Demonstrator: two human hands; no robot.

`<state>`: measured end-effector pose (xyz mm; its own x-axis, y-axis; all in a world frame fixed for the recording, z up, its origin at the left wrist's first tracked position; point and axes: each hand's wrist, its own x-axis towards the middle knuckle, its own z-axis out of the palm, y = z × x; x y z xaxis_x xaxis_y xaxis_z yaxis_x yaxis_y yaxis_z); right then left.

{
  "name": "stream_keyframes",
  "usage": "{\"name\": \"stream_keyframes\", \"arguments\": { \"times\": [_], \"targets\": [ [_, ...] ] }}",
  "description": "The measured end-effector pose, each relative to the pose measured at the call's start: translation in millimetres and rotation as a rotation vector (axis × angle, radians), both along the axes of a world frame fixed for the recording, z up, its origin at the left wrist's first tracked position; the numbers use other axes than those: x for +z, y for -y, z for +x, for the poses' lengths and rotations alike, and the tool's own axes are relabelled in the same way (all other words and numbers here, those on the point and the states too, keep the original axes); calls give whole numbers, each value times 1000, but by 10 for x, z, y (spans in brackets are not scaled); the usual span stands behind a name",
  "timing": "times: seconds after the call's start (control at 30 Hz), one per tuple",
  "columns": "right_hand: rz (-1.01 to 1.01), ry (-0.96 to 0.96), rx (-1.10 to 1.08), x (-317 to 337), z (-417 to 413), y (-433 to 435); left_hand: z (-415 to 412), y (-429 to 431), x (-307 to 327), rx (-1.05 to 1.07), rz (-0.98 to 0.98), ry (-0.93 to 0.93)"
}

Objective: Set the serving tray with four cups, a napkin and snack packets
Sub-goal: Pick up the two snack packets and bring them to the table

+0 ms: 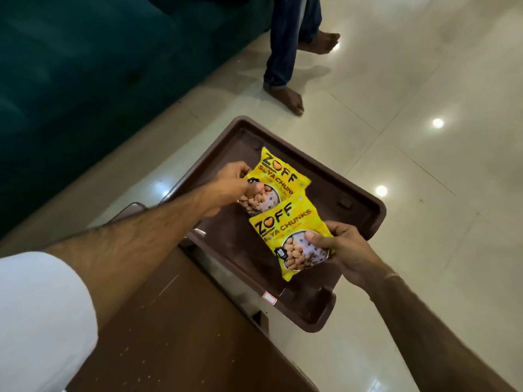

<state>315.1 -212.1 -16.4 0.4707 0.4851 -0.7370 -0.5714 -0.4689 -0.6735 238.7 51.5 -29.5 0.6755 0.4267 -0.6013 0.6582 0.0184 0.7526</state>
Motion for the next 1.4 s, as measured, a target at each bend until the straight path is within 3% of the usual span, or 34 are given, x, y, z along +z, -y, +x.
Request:
{"name": "stream_keyframes", "arguments": {
  "times": [0.23, 0.57, 1.03, 1.2, 1.4],
  "targets": [
    [288, -110, 3, 284, -235, -454, -836, -293, 365, 480, -307, 237],
    [395, -168, 199, 516, -1600, -1310, -3242, -673, 811, 844, -221, 279],
    [265, -188, 555, 477, -3947, -1580, -7037, 29, 920, 1332, -143, 168],
    [156, -137, 619, 361, -4483, -1347, -7932, 464, 742, 1461, -158, 118],
    [58, 108, 690, 156, -4839, -924, -8445, 1096, 443, 1444, -101, -17]
  ]
}}
